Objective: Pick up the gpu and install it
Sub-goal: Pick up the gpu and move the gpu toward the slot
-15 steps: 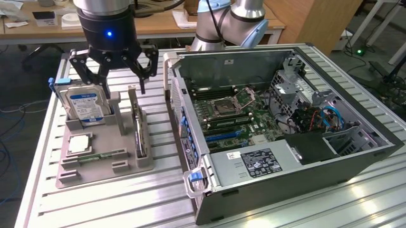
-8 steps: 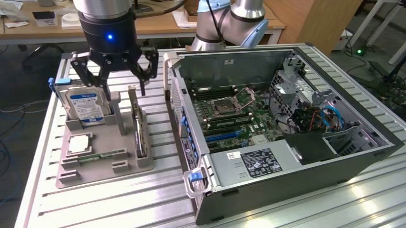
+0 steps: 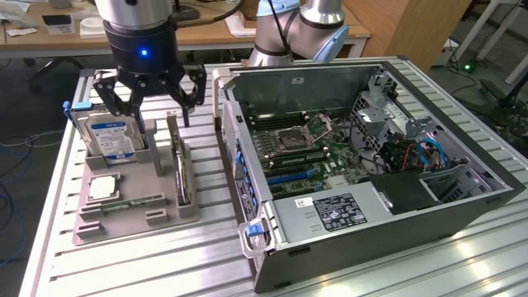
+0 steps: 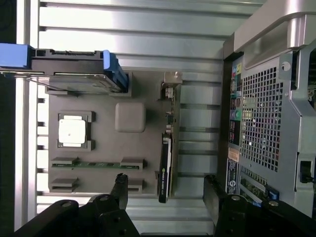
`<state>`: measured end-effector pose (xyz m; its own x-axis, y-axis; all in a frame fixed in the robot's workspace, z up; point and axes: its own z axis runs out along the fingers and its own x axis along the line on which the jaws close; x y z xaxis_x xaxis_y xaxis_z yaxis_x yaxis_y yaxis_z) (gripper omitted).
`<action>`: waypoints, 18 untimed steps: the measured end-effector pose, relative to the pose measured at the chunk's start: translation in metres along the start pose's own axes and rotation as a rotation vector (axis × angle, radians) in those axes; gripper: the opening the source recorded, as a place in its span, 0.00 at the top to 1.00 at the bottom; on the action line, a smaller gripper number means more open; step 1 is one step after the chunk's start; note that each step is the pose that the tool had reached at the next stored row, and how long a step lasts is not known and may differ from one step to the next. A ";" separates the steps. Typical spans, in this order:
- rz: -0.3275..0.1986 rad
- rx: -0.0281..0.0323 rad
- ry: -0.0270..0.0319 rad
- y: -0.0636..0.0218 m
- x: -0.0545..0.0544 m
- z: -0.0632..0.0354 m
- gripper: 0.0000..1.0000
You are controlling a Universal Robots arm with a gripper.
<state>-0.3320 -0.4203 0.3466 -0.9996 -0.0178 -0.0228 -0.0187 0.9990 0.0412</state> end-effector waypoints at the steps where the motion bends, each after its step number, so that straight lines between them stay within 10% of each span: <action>1: 0.000 0.0001 -0.0001 0.0000 0.000 0.0007 0.28; 18: 0.000 0.0027 -0.0011 -0.0005 0.000 0.0125 0.28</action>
<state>-0.3320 -0.4203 0.3341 -0.9996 -0.0179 -0.0239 -0.0188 0.9991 0.0385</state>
